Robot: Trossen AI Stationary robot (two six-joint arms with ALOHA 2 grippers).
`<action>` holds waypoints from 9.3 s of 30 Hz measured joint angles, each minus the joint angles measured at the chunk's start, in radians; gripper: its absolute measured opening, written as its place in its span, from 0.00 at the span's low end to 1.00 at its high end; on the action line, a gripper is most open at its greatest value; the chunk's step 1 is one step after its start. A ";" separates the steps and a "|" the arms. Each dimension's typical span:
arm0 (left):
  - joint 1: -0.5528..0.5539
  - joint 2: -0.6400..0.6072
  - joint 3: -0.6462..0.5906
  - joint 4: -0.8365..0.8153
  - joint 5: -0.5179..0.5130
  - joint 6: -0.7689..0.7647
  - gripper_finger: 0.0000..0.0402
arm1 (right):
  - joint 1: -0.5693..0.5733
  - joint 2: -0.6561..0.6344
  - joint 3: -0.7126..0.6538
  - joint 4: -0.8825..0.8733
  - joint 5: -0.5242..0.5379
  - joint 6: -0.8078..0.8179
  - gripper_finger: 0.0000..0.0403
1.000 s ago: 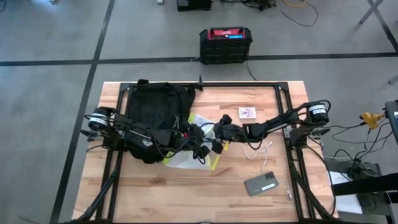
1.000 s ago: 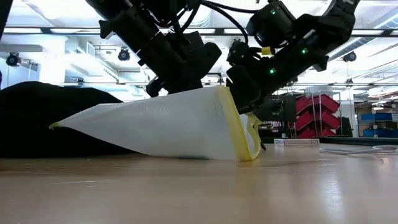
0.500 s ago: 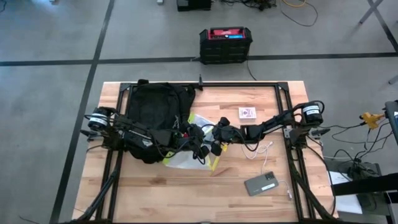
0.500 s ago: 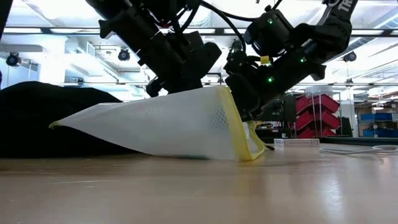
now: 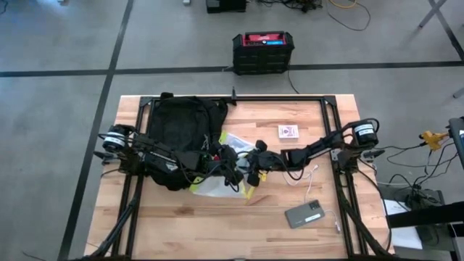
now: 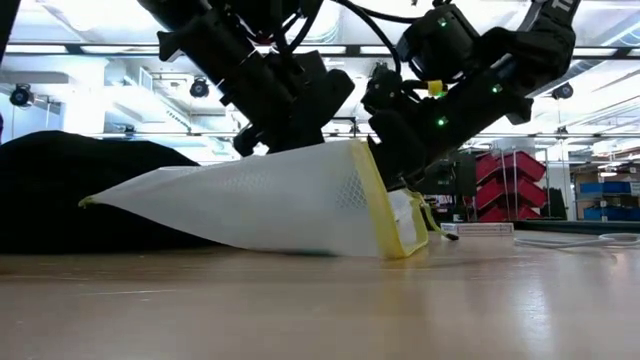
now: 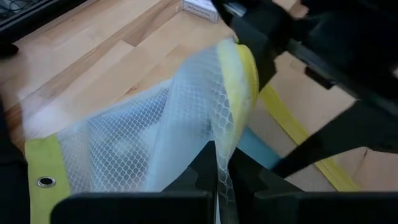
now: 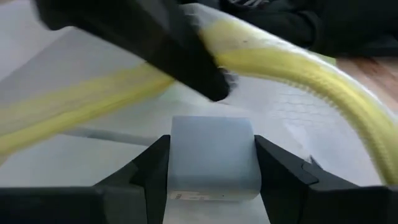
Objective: Unpack backpack
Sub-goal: Remove the light blue charger adapter from the white zip bag, then remove the white pill organizer from the white zip bag, then remove the violet chocolate bar from the white zip bag
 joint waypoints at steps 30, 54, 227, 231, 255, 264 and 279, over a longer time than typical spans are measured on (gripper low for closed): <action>-0.009 0.002 -0.012 -0.011 -0.002 -0.053 0.00 | -0.070 -0.749 -0.358 -0.572 0.470 0.241 0.44; -0.010 0.002 -0.015 0.001 -0.003 -0.044 0.00 | -0.386 -0.521 -0.530 -0.132 0.274 0.115 0.64; -0.106 -0.048 -0.200 0.045 0.027 0.091 0.00 | -0.254 -0.357 0.014 -1.327 -0.230 -0.210 0.52; -0.106 -0.050 -0.194 0.047 0.026 0.100 0.00 | -0.248 -0.358 0.043 -1.371 -0.230 -0.182 0.61; -0.113 -0.050 -0.189 0.047 0.032 0.115 0.00 | -0.245 -0.528 0.059 -1.245 -0.396 -0.025 0.60; -0.106 -0.070 -0.183 0.079 -0.014 0.118 0.00 | 0.040 -0.509 0.061 -0.792 -0.406 -0.001 0.53; -0.114 -0.085 -0.156 0.080 -0.033 0.125 0.00 | 0.204 -0.015 0.060 -0.153 0.174 0.212 0.55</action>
